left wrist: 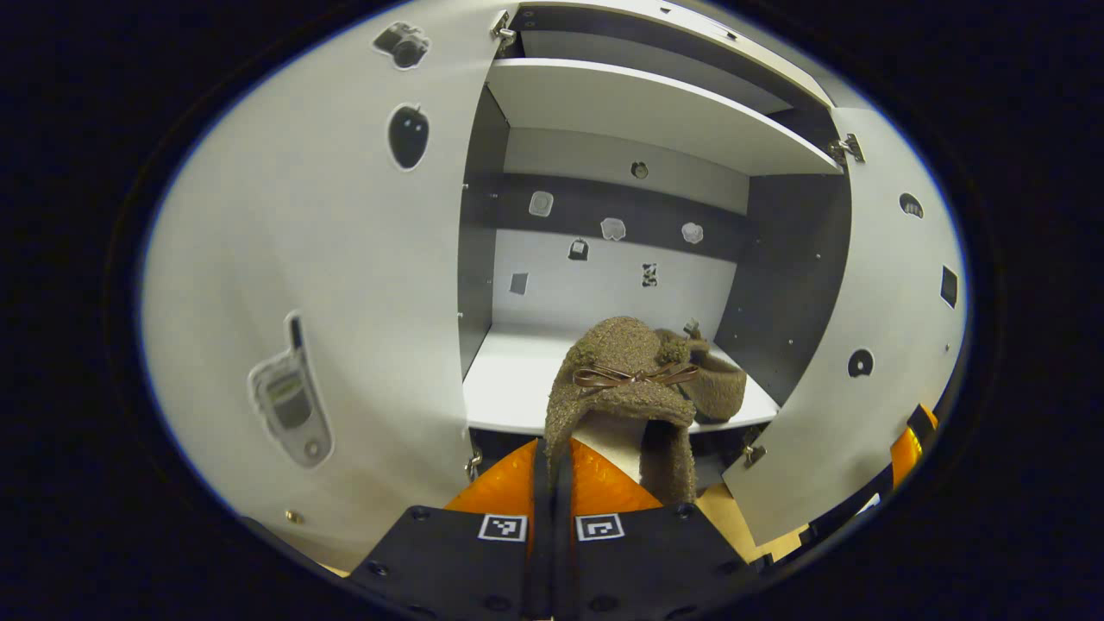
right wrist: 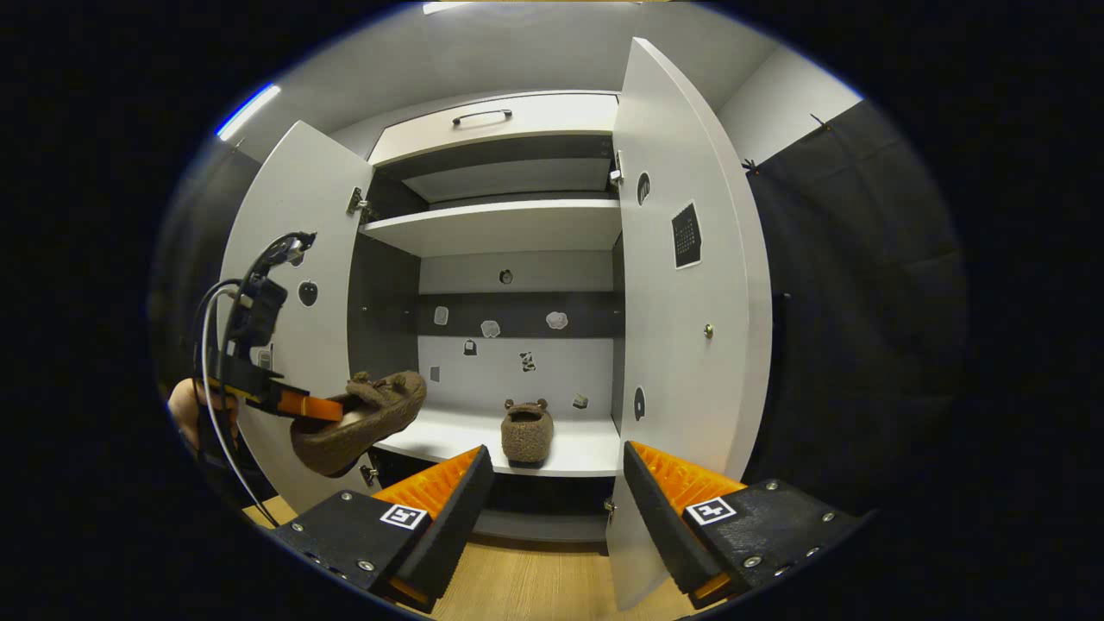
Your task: Grab one shoe with the right hand and put it into the shoe cabinet, grab the other shoe with the left hand and put it into the shoe cabinet; then close the right door with the right hand and the left door with the left hand.
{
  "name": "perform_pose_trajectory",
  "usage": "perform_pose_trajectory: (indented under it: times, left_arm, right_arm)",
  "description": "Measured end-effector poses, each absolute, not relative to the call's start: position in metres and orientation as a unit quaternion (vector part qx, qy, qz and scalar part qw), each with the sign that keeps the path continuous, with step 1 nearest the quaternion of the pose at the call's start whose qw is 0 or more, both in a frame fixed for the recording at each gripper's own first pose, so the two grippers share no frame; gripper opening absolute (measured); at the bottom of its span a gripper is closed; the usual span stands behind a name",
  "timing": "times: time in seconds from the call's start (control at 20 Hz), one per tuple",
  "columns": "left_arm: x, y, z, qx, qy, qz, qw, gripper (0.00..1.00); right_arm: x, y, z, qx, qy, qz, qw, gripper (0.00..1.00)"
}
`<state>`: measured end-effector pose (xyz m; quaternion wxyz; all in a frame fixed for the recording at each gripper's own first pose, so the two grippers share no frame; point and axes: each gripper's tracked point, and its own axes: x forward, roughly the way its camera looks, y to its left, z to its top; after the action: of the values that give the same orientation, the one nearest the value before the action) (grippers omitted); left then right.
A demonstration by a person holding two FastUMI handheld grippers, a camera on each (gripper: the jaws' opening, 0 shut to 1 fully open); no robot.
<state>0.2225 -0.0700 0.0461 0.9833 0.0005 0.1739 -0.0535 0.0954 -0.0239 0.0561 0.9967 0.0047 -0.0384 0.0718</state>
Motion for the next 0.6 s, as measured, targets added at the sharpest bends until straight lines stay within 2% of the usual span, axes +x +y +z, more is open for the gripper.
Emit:
perform_pose_trajectory:
  times: [0.2,0.35,0.6]
  left_arm:
    - [0.282,-0.088,0.079,-0.048,0.159,-0.064,0.984,0.07]
    - [0.329,-0.091,0.093,-0.033,0.153,-0.052,0.986,0.07]
    - [0.381,-0.103,0.052,-0.046,0.199,-0.058,0.977,0.06]
  right_arm:
    - [0.098,-0.03,0.055,0.009,-0.034,0.063,0.997,0.93]
    - [0.101,-0.033,0.054,0.014,-0.031,0.056,0.998,0.93]
    - [0.106,-0.035,0.048,0.015,-0.021,0.051,0.998,0.93]
